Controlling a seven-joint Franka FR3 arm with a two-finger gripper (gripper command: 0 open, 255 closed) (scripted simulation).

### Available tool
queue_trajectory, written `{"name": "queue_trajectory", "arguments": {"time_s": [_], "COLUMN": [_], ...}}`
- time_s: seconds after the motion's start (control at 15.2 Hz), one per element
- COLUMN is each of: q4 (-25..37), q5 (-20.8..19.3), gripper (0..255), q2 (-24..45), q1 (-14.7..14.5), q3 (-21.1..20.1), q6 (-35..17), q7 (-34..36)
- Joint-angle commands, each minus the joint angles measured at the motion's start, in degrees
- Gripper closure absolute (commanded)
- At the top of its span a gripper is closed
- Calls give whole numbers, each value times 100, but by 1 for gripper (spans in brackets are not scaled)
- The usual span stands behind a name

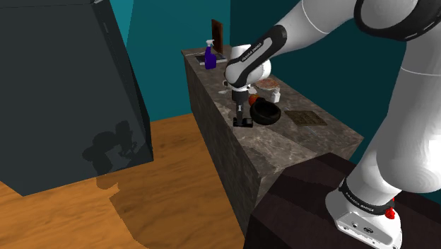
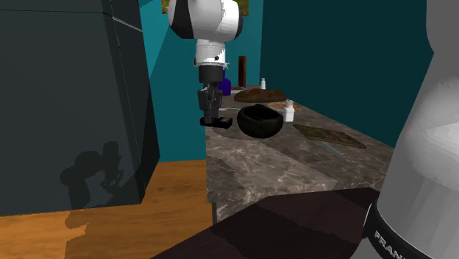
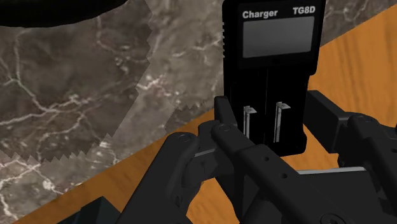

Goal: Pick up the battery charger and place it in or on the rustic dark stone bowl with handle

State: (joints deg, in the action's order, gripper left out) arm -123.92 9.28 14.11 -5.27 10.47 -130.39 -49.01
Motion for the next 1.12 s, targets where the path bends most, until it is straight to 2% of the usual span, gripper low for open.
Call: {"name": "queue_trajectory", "arguments": {"time_s": [0.0,1.06], "q4": [1,413], "q5": [-47,-304], "gripper": [255,255], "q2": [-134,-862], "q1": [-7,-39], "q3": [17,72], "q6": [132,1244], "q7": [35,272]}}
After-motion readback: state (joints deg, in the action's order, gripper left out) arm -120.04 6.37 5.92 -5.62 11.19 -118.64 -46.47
